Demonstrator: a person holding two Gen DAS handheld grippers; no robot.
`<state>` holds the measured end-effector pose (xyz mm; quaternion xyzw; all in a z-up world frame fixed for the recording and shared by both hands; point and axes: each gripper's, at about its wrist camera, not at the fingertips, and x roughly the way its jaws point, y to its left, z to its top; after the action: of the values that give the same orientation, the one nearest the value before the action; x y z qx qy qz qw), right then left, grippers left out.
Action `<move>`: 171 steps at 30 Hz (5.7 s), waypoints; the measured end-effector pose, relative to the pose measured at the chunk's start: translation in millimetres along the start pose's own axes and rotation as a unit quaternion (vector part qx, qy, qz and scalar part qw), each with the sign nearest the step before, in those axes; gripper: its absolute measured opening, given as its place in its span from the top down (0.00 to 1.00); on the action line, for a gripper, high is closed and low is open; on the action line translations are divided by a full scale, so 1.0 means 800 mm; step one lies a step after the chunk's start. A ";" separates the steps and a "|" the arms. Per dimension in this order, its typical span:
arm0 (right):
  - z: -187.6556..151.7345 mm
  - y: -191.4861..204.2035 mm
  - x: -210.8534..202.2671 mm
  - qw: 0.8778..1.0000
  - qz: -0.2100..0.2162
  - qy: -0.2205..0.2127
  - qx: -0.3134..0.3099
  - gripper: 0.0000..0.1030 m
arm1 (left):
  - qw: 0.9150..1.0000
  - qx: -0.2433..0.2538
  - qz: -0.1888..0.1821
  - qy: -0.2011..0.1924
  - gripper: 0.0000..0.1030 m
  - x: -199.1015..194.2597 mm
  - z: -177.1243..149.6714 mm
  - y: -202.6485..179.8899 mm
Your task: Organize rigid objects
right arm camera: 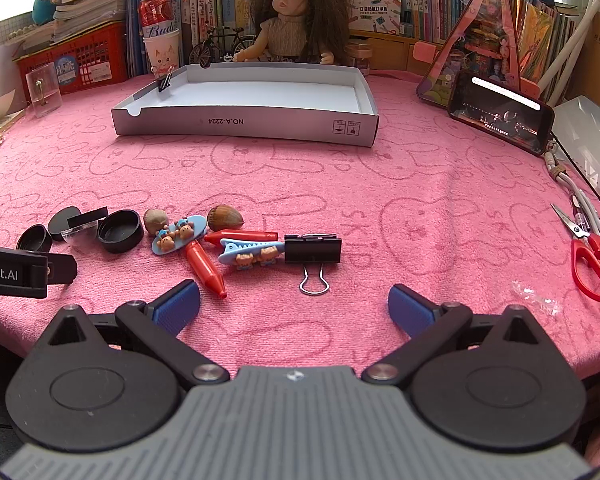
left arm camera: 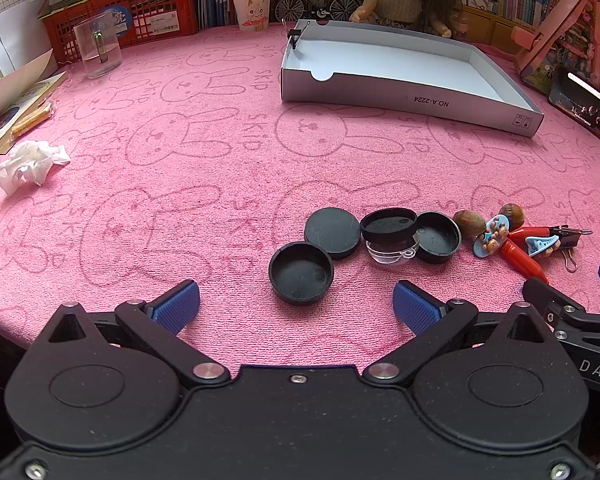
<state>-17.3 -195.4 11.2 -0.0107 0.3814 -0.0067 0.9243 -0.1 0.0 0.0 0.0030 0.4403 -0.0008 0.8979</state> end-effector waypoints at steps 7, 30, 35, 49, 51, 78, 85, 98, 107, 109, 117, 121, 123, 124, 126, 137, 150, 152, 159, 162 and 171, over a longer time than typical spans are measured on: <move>0.000 0.000 0.000 1.000 0.000 0.000 0.000 0.00 | 1.000 0.000 0.000 0.000 0.00 0.000 0.000 0.000; -0.001 0.001 -0.001 1.000 -0.001 0.000 0.000 0.00 | 1.000 0.000 0.000 -0.001 0.00 0.000 0.000 0.000; -0.001 0.001 -0.001 1.000 -0.001 0.000 0.000 0.00 | 1.000 0.000 0.000 -0.001 0.00 0.000 0.000 0.000; 0.002 0.001 0.001 1.000 -0.003 0.001 0.002 0.00 | 1.000 -0.001 0.001 -0.002 0.00 0.000 0.000 0.000; 0.000 0.002 -0.001 1.000 -0.003 0.000 0.002 0.00 | 1.000 0.000 0.000 -0.001 0.00 0.000 0.000 0.000; -0.004 -0.013 -0.012 0.998 0.016 -0.052 0.015 0.04 | 0.997 0.030 -0.042 -0.059 0.30 -0.019 -0.018 0.010; -0.001 -0.026 -0.018 0.996 0.003 -0.087 0.000 0.20 | 0.994 0.044 -0.061 -0.079 0.59 -0.030 -0.025 0.009; -0.002 -0.031 0.005 0.998 0.001 -0.065 0.012 0.48 | 0.993 0.046 -0.043 -0.097 0.67 -0.023 -0.029 0.009; 0.006 -0.037 -0.001 0.996 -0.005 -0.082 0.027 0.81 | 0.993 0.026 -0.044 -0.111 0.71 -0.027 -0.022 0.016; 0.007 -0.040 -0.003 0.996 -0.007 -0.086 0.029 0.82 | 0.992 0.022 -0.043 -0.116 0.71 -0.030 -0.019 0.016; 0.009 -0.049 -0.013 0.994 -0.010 -0.102 0.038 0.83 | 0.991 0.018 -0.046 -0.128 0.71 -0.036 -0.010 0.015; 0.009 -0.049 -0.012 0.994 -0.006 -0.100 0.040 0.83 | 0.990 0.019 -0.046 -0.133 0.71 -0.038 -0.007 0.013; 0.008 -0.049 -0.012 0.994 -0.004 -0.099 0.042 0.82 | 0.990 0.021 -0.045 -0.134 0.71 -0.038 -0.007 0.012; 0.008 -0.049 -0.012 0.994 -0.003 -0.098 0.042 0.82 | 0.990 0.021 -0.045 -0.134 0.71 -0.038 -0.007 0.011; 0.008 -0.048 -0.010 0.994 -0.002 -0.096 0.043 0.82 | 0.990 0.021 -0.044 -0.134 0.71 -0.037 -0.007 0.011; 0.006 -0.047 -0.005 0.995 0.003 -0.089 0.042 0.74 | 0.990 0.021 -0.042 -0.134 0.71 -0.036 -0.005 0.011; 0.009 -0.043 0.010 0.996 0.003 -0.079 0.046 0.50 | 0.990 0.020 -0.041 -0.132 0.71 -0.032 -0.002 0.012; 0.008 -0.042 0.013 0.996 0.005 -0.075 0.044 0.50 | 0.990 0.019 -0.040 -0.132 0.71 -0.031 -0.002 0.013; 0.006 -0.039 0.012 0.996 0.004 -0.078 0.040 0.54 | 0.990 0.020 -0.040 -0.132 0.71 -0.030 -0.001 0.013; 0.005 -0.038 0.011 0.996 0.003 -0.078 0.039 0.57 | 0.990 0.019 -0.040 -0.131 0.71 -0.030 -0.001 0.013; 0.006 -0.032 0.007 0.996 0.014 -0.087 0.028 0.58 | 0.990 0.018 -0.039 -0.131 0.71 -0.026 0.001 0.016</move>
<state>-9.7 -221.2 11.2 0.0202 0.2996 -0.0035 0.9539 -12.3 13.0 16.8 0.0023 0.3190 -0.0442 0.9467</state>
